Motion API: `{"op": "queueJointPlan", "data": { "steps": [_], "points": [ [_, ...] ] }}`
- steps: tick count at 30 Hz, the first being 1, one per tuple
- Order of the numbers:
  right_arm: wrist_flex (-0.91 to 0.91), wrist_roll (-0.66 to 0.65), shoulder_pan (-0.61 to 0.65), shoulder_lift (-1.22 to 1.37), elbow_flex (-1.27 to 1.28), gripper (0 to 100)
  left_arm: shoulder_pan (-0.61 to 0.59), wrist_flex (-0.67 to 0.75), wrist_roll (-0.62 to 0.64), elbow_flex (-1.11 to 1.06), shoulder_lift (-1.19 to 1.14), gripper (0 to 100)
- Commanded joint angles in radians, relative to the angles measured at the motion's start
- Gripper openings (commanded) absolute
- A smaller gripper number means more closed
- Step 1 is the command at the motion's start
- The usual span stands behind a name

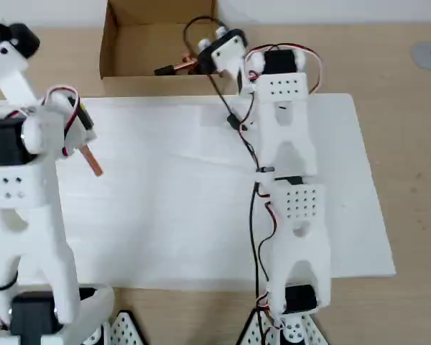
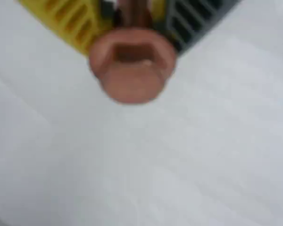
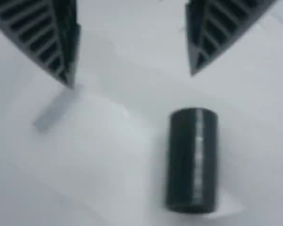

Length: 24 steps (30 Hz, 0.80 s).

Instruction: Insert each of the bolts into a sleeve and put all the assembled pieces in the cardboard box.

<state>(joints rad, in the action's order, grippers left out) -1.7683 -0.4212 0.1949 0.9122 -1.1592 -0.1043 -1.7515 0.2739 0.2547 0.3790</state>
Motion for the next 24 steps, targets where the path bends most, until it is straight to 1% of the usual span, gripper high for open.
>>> {"op": "queueJointPlan", "data": {
  "steps": [1,3,8,11,15,24],
  "points": [
    [-0.009,-0.066,0.024,-0.002,0.001,19.4,-0.008,0.017,-0.012,-0.049,0.111,1],
    [-0.012,-0.091,0.028,-0.001,0.001,19.4,-0.012,0.041,-0.012,-0.087,0.171,1],
    [-0.014,-0.101,0.045,-0.001,0.001,19.4,-0.006,0.109,-0.014,-0.212,0.308,1],
    [-0.014,-0.094,0.061,0.001,0.002,19.4,-0.014,0.155,-0.014,-0.304,0.367,1],
    [-0.011,-0.057,0.071,0.013,0.002,19.4,-0.048,0.181,-0.014,-0.377,0.483,1],
    [0.009,-0.054,0.048,0.125,-0.007,19.3,-0.052,0.273,-0.014,-0.509,0.757,0]
  ]
}}
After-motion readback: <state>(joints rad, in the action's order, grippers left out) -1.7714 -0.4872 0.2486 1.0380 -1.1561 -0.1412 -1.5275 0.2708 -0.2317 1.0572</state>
